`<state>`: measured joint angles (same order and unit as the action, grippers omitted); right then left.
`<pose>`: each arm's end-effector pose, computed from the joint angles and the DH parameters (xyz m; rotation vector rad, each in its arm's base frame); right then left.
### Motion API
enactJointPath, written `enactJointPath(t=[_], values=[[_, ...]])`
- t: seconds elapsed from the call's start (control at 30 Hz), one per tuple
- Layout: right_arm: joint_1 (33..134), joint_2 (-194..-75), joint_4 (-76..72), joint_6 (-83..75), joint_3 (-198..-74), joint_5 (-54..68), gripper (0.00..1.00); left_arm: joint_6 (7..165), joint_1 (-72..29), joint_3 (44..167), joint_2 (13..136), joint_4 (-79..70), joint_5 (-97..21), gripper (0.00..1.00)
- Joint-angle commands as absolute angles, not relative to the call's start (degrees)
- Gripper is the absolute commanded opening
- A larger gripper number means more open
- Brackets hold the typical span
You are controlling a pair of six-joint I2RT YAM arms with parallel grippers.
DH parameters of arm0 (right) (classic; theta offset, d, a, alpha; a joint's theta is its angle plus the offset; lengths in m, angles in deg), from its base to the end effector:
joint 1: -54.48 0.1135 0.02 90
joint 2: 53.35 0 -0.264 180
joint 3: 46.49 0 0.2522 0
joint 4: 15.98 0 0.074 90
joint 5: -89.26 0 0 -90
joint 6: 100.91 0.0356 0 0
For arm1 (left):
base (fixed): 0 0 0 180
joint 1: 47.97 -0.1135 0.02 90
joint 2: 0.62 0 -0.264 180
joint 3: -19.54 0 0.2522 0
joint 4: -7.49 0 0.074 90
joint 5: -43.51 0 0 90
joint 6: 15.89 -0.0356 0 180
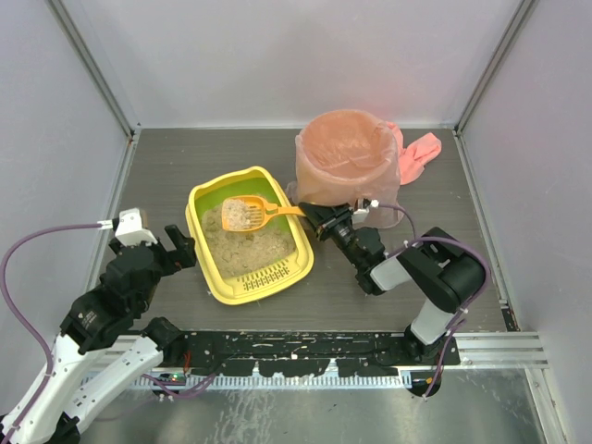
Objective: Clean the litter box
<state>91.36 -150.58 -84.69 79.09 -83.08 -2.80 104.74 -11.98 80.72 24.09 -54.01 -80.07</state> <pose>0.2290 0.1702 0.1710 0.7914 1.5044 1.7372 0.0738 -0.0293 0.3299 -0.2759 1.9157 -0.1853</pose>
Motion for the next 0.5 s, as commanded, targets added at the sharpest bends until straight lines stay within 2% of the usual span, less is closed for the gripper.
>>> enactJointPath(t=[0.0, 0.1, 0.23, 0.33, 0.47], values=[[89.3, -145.5, -87.2, 78.3, -81.4, -4.8, 0.01, 105.8, -12.2, 81.6, 24.4, -51.6, -80.4, 0.98], [92.4, -144.3, -81.8, 73.9, -86.4, -1.0, 0.01, 106.1, -12.2, 79.8, 23.3, -50.3, -81.4, 0.98], [89.1, -143.2, -85.3, 77.6, -80.4, -6.6, 0.01, 106.5, -12.2, 80.9, 23.9, -51.2, -80.1, 0.98], [92.4, -144.5, -83.0, 74.3, -85.7, -1.8, 0.01, 106.6, -12.2, 79.8, 23.5, -50.5, -81.3, 0.98], [89.4, -145.8, -88.7, 79.4, -79.9, -6.6, 0.01, 106.5, -12.2, 81.0, 23.9, -51.2, -79.9, 0.98]])
